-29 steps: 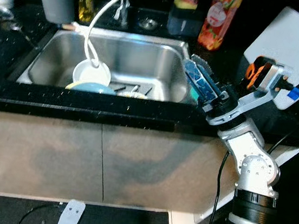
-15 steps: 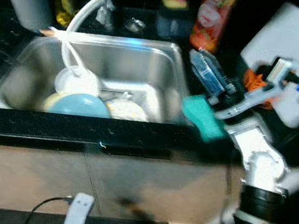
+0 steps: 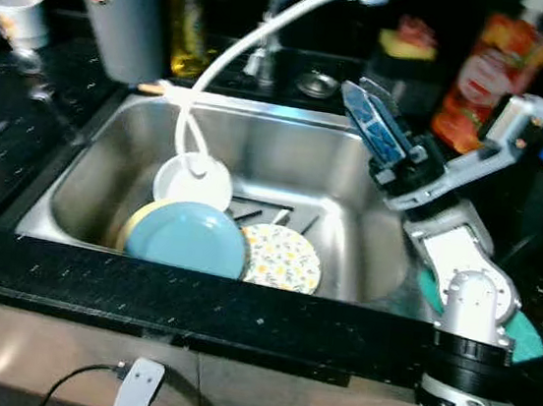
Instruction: Kitchen organization
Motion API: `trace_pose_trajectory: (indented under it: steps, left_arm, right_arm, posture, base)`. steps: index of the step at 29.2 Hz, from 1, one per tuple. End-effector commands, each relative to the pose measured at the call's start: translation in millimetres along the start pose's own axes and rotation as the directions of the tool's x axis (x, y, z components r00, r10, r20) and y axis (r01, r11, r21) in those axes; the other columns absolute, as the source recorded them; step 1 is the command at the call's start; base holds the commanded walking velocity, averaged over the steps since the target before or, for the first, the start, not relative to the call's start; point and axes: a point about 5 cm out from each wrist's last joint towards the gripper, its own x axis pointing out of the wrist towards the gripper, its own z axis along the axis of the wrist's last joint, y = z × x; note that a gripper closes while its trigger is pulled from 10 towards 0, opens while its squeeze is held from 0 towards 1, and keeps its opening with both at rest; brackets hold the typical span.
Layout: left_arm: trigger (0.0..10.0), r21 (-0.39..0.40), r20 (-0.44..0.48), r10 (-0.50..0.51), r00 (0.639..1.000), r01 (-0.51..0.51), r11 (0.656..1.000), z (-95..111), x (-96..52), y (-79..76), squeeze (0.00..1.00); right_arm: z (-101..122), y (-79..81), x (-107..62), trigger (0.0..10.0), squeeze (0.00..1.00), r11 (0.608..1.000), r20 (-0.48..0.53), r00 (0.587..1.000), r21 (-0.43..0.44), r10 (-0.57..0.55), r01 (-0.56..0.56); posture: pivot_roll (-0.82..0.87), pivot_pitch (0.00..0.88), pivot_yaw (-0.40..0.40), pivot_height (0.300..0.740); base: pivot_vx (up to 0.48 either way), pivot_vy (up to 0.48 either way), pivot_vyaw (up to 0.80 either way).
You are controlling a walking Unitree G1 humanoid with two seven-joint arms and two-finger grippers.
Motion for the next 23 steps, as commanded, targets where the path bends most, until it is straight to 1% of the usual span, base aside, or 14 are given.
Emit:
trace_pose_trajectory:
  steps: [1,6,8,10,11,13,14,15,17,18,19,20,22,23]
  left_arm:
    - [10.0,-0.012,-0.011,0.003,1.0,-0.003,1.0,-2.9,0.1,-1.8,0.0]
    - [10.0,-0.016,-0.017,-0.004,1.0,0.004,1.0,-3.8,0.2,-2.7,0.0]
    - [10.0,-0.017,-0.019,-0.005,1.0,0.004,1.0,-4.2,0.2,-2.9,0.0]
    - [10.0,-0.018,-0.021,-0.006,1.0,0.006,1.0,-4.3,0.2,-3.0,0.0]
    - [10.0,-0.018,-0.021,-0.006,1.0,0.006,1.0,-4.3,0.2,-3.0,0.0]
    - [10.0,-0.02,-0.022,-0.009,1.0,0.009,1.0,-4.4,0.3,-3.4,0.0]
    - [10.0,-0.021,-0.023,-0.01,1.0,0.01,1.0,-4.5,0.4,-3.6,0.0]
    - [10.0,-0.021,-0.023,-0.01,1.0,0.01,1.0,-4.5,0.4,-3.6,0.0]
    - [10.0,-0.021,-0.032,-0.012,0.999,0.011,1.0,-5.5,0.4,-4.2,0.0]
    - [10.0,-0.021,-0.032,-0.012,0.999,0.011,1.0,-5.5,0.4,-4.2,0.0]
    - [10.0,-0.021,-0.035,-0.012,0.999,0.012,1.0,-5.8,0.5,-4.3,0.0]
    - [10.0,-0.021,-0.035,-0.012,0.999,0.012,1.0,-5.8,0.5,-4.3,0.0]
    - [10.0,-0.002,-0.078,-0.02,0.997,0.019,1.0,-8.8,0.5,-4.7,0.0]
    - [10.0,-0.002,-0.078,-0.02,0.997,0.019,1.0,-8.8,0.5,-4.7,0.0]
  right_arm:
    - [3.4,0.8,-1.7,10.0,0.0,1.0,0.002,1.0,-0.008,-0.001,0.001]
    - [4.9,-2.1,-2.2,10.0,0.0,0.999,-0.005,1.0,-0.025,-0.025,0.025]
    - [7.2,-8.4,-2.6,10.0,0.0,0.995,-0.014,0.997,-0.066,-0.081,0.08]
    - [9.7,-19.6,-2.8,10.0,0.0,0.978,-0.022,0.985,-0.123,-0.173,0.169]
    - [9.7,-19.6,-2.8,10.0,0.0,0.978,-0.022,0.985,-0.123,-0.173,0.169]
    - [13.3,-28.6,-4.0,10.0,0.0,0.955,-0.046,0.969,-0.191,-0.242,0.229]
    - [14.7,-30.3,-4.4,10.0,0.0,0.949,-0.052,0.966,-0.209,-0.254,0.238]
    - [14.7,-30.3,-4.4,10.0,0.0,0.949,-0.052,0.966,-0.209,-0.254,0.238]
    - [22.4,-37.9,-7.5,10.0,0.0,0.916,-0.079,0.945,-0.285,-0.317,0.283]
    - [22.4,-37.9,-7.5,10.0,0.0,0.916,-0.079,0.945,-0.285,-0.317,0.283]
    - [25.0,-40.4,-8.8,10.0,0.0,0.903,-0.086,0.937,-0.308,-0.339,0.299]
    - [25.0,-40.4,-8.8,10.0,0.0,0.903,-0.086,0.937,-0.308,-0.339,0.299]
    - [39.8,-58.9,-21.5,10.0,0.0,0.805,-0.102,0.863,-0.428,-0.495,0.412]
    - [39.8,-58.9,-21.5,10.0,0.0,0.805,-0.102,0.863,-0.428,-0.495,0.412]
  posture:
    - [0.04,0.0,0.008,0.74]
    - [0.04,0.0,0.004,0.74]
    - [0.04,0.0,0.002,0.74]
    - [0.04,0.0,0.0,0.74]
    - [0.04,0.0,0.0,0.74]
    - [0.04,0.0,-0.003,0.74]
    - [0.04,0.0,-0.003,0.74]
    - [0.04,0.0,-0.003,0.74]
    - [0.03,0.0,-0.004,0.74]
    - [0.03,0.0,-0.004,0.74]
    - [0.03,0.0,-0.004,0.74]
    - [0.03,0.0,-0.004,0.74]
    - [0.03,0.0,-0.008,0.74]
    - [0.03,0.0,-0.008,0.74]
  base:
    - [0.0,0.0,0.0]
    - [0.0,0.0,0.0]
    - [0.0,0.0,0.0]
    - [0.0,0.0,0.0]
    - [0.0,0.0,0.0]
    - [0.0,0.0,0.0]
    - [0.0,0.0,0.0]
    - [0.0,0.0,0.0]
    - [0.0,0.0,0.0]
    - [0.0,0.0,0.0]
    - [0.0,0.0,0.0]
    - [0.0,0.0,0.0]
    - [0.0,0.0,0.0]
    - [0.0,0.0,0.0]
